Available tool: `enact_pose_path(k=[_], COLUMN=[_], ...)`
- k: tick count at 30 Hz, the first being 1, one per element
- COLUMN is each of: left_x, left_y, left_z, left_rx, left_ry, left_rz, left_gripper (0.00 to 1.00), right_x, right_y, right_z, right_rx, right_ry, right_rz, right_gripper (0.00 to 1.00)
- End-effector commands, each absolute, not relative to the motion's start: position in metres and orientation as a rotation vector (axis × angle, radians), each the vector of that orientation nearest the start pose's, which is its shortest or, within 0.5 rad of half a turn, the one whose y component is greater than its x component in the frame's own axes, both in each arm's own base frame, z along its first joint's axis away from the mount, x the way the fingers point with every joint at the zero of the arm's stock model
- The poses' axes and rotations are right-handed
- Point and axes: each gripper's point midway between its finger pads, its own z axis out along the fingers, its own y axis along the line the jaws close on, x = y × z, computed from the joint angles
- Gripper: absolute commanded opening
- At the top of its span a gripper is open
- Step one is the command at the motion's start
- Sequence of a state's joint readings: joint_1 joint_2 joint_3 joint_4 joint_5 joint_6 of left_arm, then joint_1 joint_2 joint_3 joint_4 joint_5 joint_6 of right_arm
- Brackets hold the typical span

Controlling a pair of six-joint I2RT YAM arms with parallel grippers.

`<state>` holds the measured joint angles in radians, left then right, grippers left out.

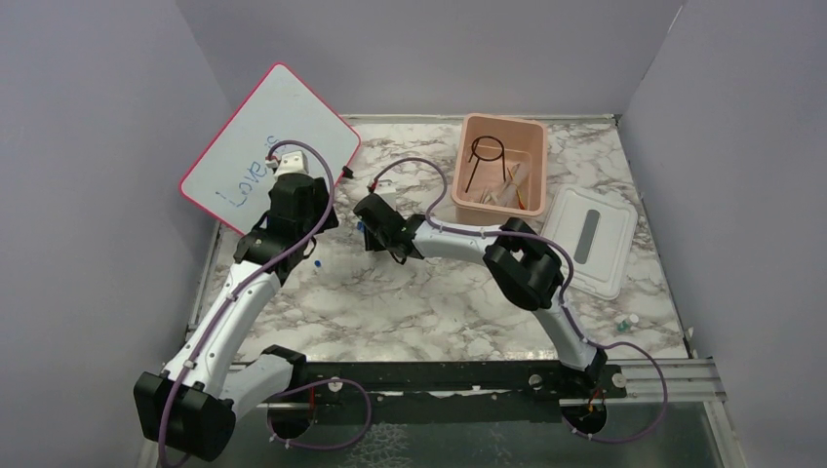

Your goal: Organize the chemistry lab equipment

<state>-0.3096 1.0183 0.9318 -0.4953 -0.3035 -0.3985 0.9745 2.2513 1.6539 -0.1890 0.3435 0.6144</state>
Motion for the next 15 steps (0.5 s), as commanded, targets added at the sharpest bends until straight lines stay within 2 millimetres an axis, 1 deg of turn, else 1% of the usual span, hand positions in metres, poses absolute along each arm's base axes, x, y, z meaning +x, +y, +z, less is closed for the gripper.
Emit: enact_pose_path(k=[1,6,8,10,12,13,15], left_x=[0.315,0.314,0.314,0.314,0.314,0.314,0.314], left_y=[-0.062,-0.065,-0.067,-0.069,-0.069,-0.069,-0.069], left_z=[0.218,0.216,0.214,0.214,0.214,0.214,0.214], left_rx=[-0.265,-0.261,-0.262,-0.259,-0.26,-0.26,-0.267], left_ry=[2.056,2.06,2.065,2.068,2.068,2.067,2.067], left_rz=[-0.119,-0.141,-0.152,-0.163,-0.166,-0.168,-0.167], left_gripper=[0.61,0.61,0.62,0.63,0.64,0.65,0.66], right_x=[0.35,0.347,0.347,0.348,0.349,0.349,0.351], right_y=[0.443,0.437,0.433,0.429,0.426,0.425,0.424], right_z=[0.013,0.003,-0.004,-0.012,-0.018,-0.018,-0.016], right_rx=[-0.284,-0.325,-0.332,-0.343,-0.345,-0.344,-0.336], right_ry=[2.36,2.393,2.409,2.426,2.435,2.436,2.43], right_rz=[0.292,0.234,0.193,0.151,0.114,0.104,0.094], right_gripper=[0.37,0.32,0.33,0.36,0.35,0.34,0.27])
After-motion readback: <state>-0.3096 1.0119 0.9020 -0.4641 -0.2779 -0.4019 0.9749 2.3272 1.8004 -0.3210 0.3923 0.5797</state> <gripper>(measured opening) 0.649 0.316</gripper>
